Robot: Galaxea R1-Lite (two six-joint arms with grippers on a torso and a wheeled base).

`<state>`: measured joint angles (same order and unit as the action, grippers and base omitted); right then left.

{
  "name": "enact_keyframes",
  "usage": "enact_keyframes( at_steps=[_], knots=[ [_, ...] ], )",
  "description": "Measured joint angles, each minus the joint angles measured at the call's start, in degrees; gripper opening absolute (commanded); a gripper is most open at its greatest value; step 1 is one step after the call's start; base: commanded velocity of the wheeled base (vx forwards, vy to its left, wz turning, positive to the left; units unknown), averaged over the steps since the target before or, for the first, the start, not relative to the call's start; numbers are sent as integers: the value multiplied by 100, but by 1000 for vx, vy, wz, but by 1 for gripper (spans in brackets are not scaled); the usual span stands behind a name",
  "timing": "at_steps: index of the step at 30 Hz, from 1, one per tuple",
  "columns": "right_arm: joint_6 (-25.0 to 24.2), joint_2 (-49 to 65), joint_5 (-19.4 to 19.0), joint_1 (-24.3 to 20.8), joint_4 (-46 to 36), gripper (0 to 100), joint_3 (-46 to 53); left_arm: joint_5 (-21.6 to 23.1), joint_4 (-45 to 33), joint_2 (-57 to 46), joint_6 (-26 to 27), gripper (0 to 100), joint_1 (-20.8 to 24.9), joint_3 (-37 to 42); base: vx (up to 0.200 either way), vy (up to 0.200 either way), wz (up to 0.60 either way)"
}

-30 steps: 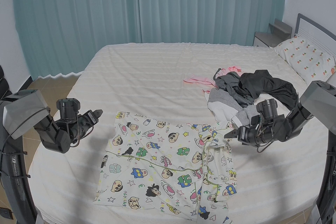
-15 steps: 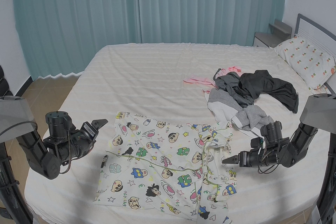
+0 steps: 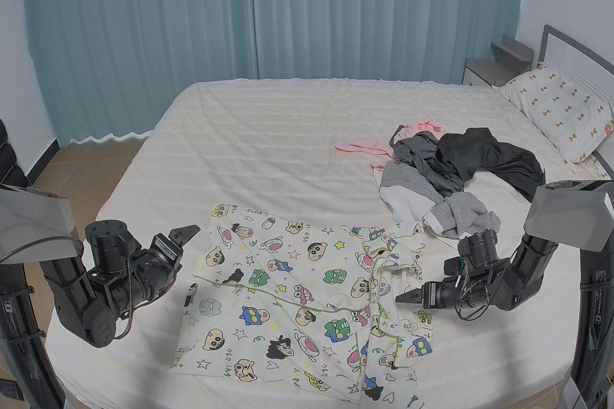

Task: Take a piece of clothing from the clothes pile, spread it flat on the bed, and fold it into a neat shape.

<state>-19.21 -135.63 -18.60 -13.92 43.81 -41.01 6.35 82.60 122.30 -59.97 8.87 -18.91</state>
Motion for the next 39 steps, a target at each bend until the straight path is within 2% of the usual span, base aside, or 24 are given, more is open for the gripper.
enact_keyframes(
  at_steps=[8,9,30,39],
  knots=[
    [-16,-113,66,12,-427,100,-306,-37,613,177,2,100,5,246,0,0,0],
    [-20,-122,73,12,-446,0,-345,-37,627,196,5,100,5,273,0,0,0],
    [-334,-30,98,61,-399,0,-308,-39,633,304,6,100,7,347,0,0,0],
    [-99,490,290,351,-433,0,85,-234,638,372,96,100,24,369,0,0,0]
  ],
)
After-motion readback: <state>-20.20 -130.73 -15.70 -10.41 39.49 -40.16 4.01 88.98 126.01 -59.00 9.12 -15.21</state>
